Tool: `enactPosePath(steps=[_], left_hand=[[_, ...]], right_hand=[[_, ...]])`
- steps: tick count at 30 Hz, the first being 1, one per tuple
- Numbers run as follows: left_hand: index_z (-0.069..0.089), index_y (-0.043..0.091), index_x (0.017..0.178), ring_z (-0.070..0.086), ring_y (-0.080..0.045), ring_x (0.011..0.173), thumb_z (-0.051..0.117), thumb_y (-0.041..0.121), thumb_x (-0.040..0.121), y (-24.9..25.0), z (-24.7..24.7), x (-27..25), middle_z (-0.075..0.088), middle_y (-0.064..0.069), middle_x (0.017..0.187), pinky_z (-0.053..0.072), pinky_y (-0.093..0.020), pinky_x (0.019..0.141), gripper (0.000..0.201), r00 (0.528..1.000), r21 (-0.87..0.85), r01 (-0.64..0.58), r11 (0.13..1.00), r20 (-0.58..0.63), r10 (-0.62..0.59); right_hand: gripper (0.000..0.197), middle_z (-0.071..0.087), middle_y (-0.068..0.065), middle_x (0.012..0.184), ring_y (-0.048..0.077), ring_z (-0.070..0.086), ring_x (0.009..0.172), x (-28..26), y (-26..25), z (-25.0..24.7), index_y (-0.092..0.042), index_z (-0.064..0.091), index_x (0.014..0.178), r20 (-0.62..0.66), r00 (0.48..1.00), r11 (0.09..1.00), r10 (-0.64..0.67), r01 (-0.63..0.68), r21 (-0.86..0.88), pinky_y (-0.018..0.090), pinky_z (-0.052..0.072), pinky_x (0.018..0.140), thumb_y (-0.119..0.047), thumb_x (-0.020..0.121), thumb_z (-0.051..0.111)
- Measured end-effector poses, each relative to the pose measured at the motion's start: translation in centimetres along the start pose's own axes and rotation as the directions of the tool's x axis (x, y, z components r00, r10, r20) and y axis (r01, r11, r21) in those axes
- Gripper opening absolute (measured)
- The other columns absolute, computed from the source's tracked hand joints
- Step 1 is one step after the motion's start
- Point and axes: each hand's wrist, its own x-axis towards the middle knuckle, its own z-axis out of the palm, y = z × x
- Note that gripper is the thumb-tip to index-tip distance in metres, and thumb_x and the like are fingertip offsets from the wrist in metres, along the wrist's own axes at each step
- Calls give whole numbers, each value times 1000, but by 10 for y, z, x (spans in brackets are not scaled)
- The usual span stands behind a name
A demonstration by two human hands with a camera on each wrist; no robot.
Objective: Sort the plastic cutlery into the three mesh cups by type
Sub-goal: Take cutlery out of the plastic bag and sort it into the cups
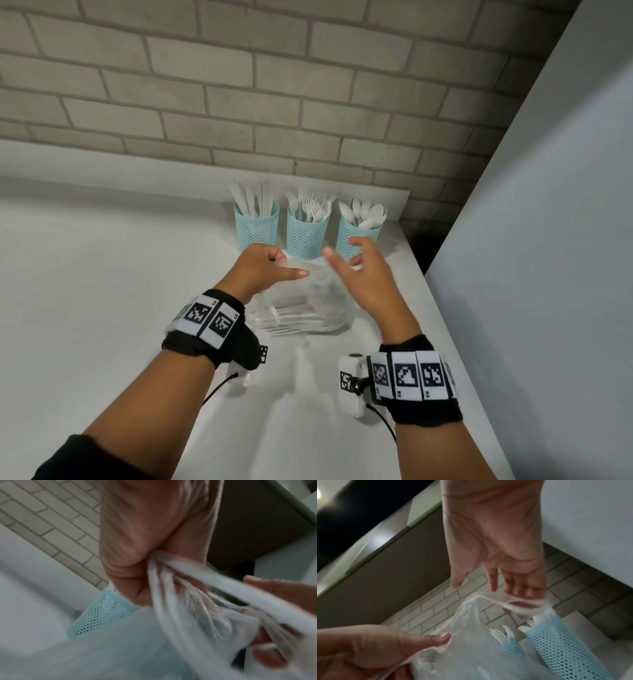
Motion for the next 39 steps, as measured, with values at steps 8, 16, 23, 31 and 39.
enactPosePath(steps=[8, 16, 23, 31, 39], left_hand=[[51, 13, 69, 43, -11, 55, 72, 27, 80, -11, -13, 0, 46, 0, 62, 43, -18, 57, 27, 985, -190, 160, 969, 99, -143], [59, 6, 77, 55, -22, 65, 64, 21, 86, -26, -20, 6, 58, -9, 74, 46, -27, 66, 18, 983, 133, 181, 974, -59, -175], [65, -7, 80, 72, -31, 68, 48, 10, 94, -23, -22, 7, 70, -20, 81, 59, -42, 61, 27, 893, -800, 445, 402, 363, -266], [47, 12, 80, 43, -6, 31, 43, 14, 96, -48, -11, 23, 43, 4, 44, 37, -10, 36, 17, 866, -930, 367, -28, 353, -354], [44, 12, 133, 58, -19, 95, 71, 45, 77, -41, -18, 21, 52, -5, 123, 51, -25, 64, 70, 922, -511, 370, 776, 97, -375]], right_hand=[[18, 66, 8, 72, 17, 63, 62, 12, 15, 33, -6, 62, 81, 101, 995, 993, 27, -38, 113, 32, 53, 73, -22, 82, 71], [11, 62, 17, 83, 20, 59, 54, 26, 24, 19, 1, 54, 91, 194, 926, 694, 324, -372, 616, 43, 55, 75, -8, 95, 49], [25, 67, 19, 66, 25, 69, 83, 30, 46, 11, 4, 49, 90, 475, 769, 92, 428, -560, 824, 42, 55, 55, 12, 95, 26], [24, 32, 1, 60, 7, 26, 22, 50, 80, 20, -7, 39, 69, 488, 720, -198, 494, -454, 869, 16, 24, 23, 6, 89, 37], [14, 55, 12, 118, 27, 54, 99, 50, 68, 13, -17, 55, 106, -65, 848, 734, 526, -414, 539, 36, 47, 82, -21, 93, 50]])
